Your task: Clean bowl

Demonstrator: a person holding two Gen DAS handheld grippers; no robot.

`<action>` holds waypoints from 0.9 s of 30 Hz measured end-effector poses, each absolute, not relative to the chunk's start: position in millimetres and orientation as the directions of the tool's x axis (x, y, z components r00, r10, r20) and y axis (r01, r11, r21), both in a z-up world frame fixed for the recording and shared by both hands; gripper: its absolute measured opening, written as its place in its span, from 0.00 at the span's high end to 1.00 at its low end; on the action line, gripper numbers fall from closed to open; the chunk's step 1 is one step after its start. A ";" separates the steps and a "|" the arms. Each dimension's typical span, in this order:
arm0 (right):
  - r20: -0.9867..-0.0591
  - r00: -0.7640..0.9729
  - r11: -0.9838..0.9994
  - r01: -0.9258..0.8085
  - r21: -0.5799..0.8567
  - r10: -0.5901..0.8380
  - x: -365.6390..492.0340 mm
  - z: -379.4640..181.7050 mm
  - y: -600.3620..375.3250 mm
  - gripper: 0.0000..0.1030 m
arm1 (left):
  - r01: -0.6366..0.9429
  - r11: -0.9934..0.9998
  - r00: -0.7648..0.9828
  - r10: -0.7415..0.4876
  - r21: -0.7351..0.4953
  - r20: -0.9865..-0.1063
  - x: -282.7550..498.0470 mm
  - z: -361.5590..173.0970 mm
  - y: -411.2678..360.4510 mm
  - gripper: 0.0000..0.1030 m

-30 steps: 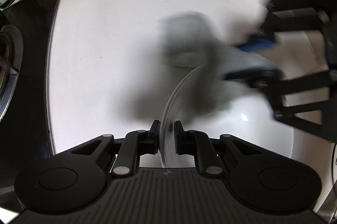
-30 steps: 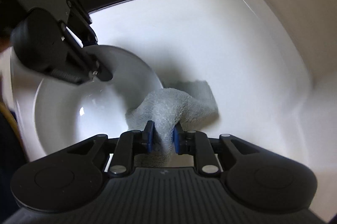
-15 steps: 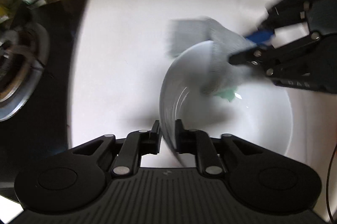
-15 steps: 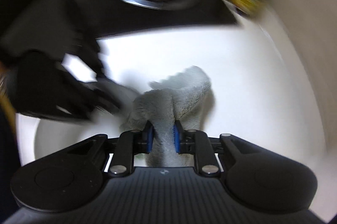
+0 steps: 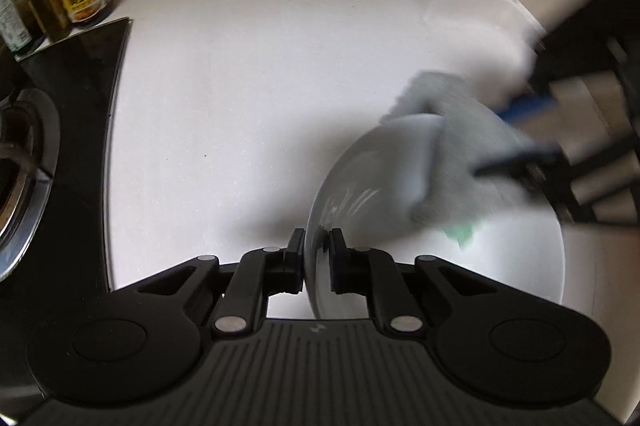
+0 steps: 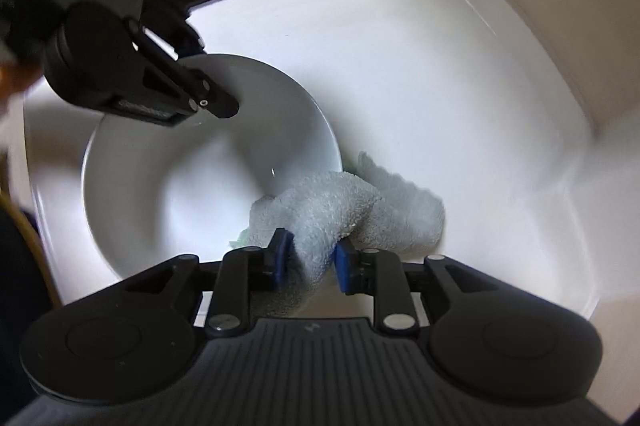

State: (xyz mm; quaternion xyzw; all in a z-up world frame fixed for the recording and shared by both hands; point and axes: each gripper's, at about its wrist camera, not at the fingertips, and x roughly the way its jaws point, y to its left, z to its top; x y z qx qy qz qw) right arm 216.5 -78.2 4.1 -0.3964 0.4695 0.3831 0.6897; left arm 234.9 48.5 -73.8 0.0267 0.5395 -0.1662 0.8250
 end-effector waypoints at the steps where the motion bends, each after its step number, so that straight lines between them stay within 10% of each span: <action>1: -0.946 0.271 0.304 -0.929 -0.210 0.176 223.2 5.1 -70.3 0.80 | 0.314 0.940 0.364 -0.247 -0.131 -0.898 234.4 -73.9 47.6 0.90; 11: -0.944 0.105 -0.058 -0.990 -0.129 0.314 254.7 -6.9 12.0 0.79 | 0.338 0.934 0.376 -0.248 -0.117 -0.893 239.0 -75.4 46.2 0.88; 21: -0.936 0.273 0.678 -0.733 -0.054 0.221 269.9 -9.2 -72.1 0.89 | 0.197 0.958 0.332 -0.267 -0.210 -0.905 238.6 -76.2 62.1 0.73; 27: -0.956 0.178 0.717 -0.696 0.043 0.231 246.8 -7.5 -98.6 0.85 | 0.218 0.942 0.279 -0.309 -0.254 -0.909 235.3 -86.9 57.3 0.91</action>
